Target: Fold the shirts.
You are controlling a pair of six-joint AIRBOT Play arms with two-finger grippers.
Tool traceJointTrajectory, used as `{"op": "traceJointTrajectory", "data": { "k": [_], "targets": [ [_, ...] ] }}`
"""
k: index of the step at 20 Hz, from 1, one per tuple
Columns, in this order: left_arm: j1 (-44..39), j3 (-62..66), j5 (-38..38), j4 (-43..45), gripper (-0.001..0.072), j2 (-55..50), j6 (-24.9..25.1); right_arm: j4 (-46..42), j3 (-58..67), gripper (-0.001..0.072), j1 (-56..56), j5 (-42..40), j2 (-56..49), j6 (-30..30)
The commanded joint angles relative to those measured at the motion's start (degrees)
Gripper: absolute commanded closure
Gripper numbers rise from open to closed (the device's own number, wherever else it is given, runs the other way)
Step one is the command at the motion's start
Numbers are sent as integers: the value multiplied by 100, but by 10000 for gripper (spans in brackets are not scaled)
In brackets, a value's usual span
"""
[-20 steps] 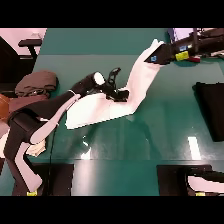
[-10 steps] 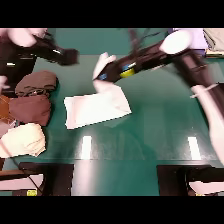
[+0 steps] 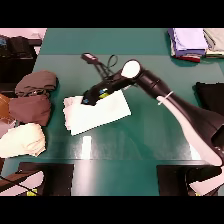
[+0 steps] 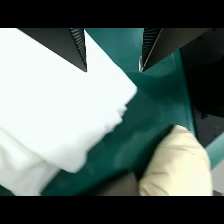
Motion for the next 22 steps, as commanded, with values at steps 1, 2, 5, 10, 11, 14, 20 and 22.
{"op": "traceJointTrajectory", "data": {
  "k": [1, 2, 5, 10, 11, 14, 20, 22],
  "targets": [
    [68, 0, -138, -63, 677, 66, 76, -981, -667, 318, -990, 369, 374, 614],
    [68, 0, -138, -138, 677, 66, 79, -1012, -1012, 316, -1408, 369, 511, 776],
    [50, -22, -72, -367, 677, 63, 94, -748, -1773, 53, -2382, 463, 538, 935],
    [50, -24, 63, -688, 677, 63, 94, -245, -1958, 59, -2581, 468, -107, 903],
    [50, -24, 59, -691, 677, 63, 94, -125, -1845, 59, -2468, 470, -289, 903],
    [50, -24, 57, -697, 677, 63, 92, 289, -1344, 101, -2037, 468, -839, 898],
    [50, -24, -96, -855, 677, 63, 92, 197, -310, 657, -1364, 745, -1593, 894],
    [50, -24, -94, -1121, 678, 63, 94, 33, -103, 679, -1464, 789, -1515, 918]
  ]
}}
